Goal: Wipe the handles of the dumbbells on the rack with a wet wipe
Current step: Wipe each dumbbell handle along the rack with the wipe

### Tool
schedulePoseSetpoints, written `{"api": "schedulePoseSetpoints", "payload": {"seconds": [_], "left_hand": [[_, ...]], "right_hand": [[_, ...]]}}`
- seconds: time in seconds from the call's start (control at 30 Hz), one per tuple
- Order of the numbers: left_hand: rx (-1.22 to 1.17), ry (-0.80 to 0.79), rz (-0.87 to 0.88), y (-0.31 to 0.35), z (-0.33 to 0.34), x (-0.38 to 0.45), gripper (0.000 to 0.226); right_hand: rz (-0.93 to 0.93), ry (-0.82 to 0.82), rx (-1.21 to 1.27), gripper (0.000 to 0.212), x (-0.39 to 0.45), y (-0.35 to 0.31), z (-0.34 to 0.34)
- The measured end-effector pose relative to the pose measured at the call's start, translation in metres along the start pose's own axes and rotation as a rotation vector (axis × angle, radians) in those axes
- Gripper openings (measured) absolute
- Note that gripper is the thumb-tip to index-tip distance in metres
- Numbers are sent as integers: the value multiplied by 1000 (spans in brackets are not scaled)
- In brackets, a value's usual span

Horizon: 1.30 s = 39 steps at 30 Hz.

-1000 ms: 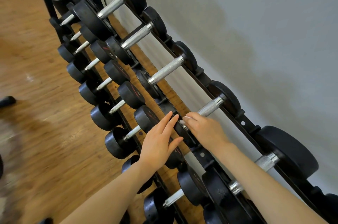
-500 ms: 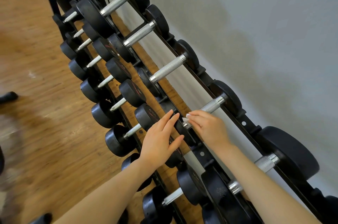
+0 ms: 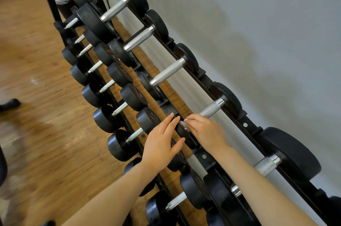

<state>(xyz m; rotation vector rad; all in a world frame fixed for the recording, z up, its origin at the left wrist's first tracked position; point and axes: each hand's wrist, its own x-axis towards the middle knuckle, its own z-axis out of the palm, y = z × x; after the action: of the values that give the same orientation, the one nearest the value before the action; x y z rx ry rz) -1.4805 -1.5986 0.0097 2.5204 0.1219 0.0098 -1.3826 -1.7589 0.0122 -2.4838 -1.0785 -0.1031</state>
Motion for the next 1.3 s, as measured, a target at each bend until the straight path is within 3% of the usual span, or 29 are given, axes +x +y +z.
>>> {"api": "schedulePoseSetpoints", "payload": {"seconds": [0.07, 0.13, 0.23, 0.43, 0.73, 0.9, 1.03, 1.2, 1.3], "left_hand": [[0, -3, -2, 0, 0, 0, 69], [-7, -4, -3, -1, 1, 0, 69], [-15, -6, -4, -1, 1, 0, 69], [-1, 10, -16, 0, 3, 0, 69], [-26, 21, -47, 5, 5, -3, 67], [-50, 28, -54, 5, 6, -4, 68], [-71, 39, -53, 5, 8, -4, 68], [-80, 46, -58, 6, 8, -5, 69], [-84, 44, -52, 6, 8, -5, 68]], "right_hand": [[44, 89, -12, 37, 1, 2, -4], [42, 95, 19, 42, -2, 0, -2], [-15, 42, 22, 40, -9, -6, 4], [162, 232, -49, 20, -9, 6, 3], [127, 298, -89, 22, -16, 5, 15], [-33, 156, -21, 22, -21, 6, 22], [91, 263, 66, 19, -19, 15, 10], [24, 142, 99, 26, -28, 8, 23], [130, 225, 155, 22, -24, 12, 16]]}}
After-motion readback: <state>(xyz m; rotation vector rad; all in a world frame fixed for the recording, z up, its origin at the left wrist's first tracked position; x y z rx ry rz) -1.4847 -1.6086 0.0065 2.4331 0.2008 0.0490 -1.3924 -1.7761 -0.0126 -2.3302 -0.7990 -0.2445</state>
